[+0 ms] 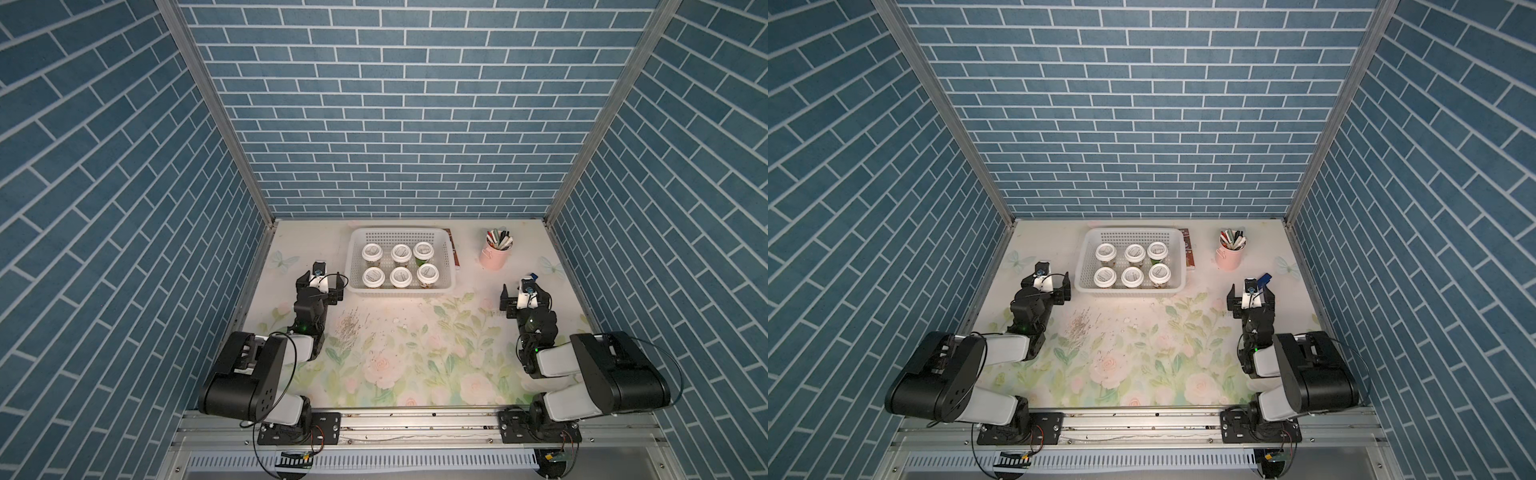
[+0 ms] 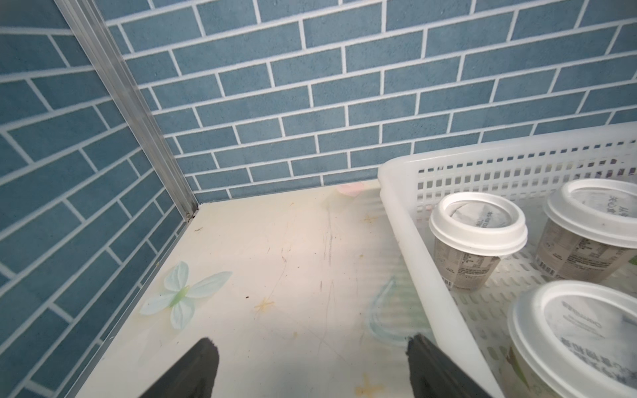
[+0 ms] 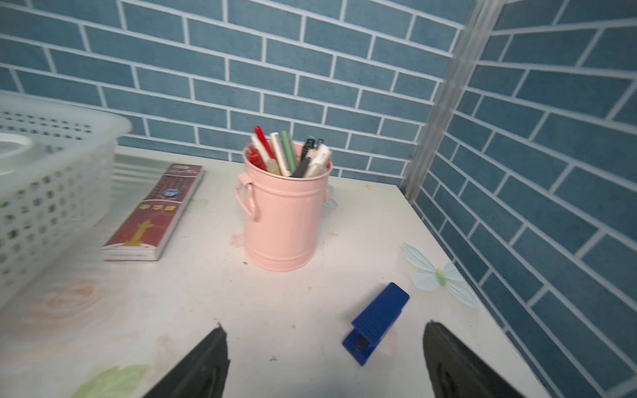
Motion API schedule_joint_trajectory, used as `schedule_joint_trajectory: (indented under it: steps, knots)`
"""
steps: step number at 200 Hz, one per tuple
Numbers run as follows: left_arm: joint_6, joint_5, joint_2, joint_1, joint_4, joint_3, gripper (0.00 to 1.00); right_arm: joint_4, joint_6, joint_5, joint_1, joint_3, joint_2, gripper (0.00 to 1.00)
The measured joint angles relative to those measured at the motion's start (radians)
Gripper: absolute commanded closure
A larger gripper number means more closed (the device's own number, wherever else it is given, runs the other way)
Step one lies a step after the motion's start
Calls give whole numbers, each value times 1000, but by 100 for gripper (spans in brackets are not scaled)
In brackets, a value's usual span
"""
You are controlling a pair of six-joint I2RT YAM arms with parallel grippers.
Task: Put the yogurt in the basket
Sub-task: Reset both arms
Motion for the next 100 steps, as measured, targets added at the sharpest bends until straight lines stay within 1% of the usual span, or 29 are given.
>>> schedule_joint_trajectory:
  steps: [11,25,36,43,64,100]
  knots:
    - [-4,31,-6,21,20,-24,10,-29,12,-28,-31,27,18,8]
    - [-16,63,-11,52,78,-78,10,-43,25,-61,-45,58,24,8]
    - [-26,81,17,74,184,-137,6,-44,29,-80,-50,72,24,6]
    - [-33,84,32,82,190,-154,0,-45,32,-89,-50,75,24,6]
    - [-60,100,61,100,188,-141,0,-50,42,-107,-50,76,25,0]
    - [-92,100,62,119,209,-117,0,-62,46,-119,-52,76,25,0]
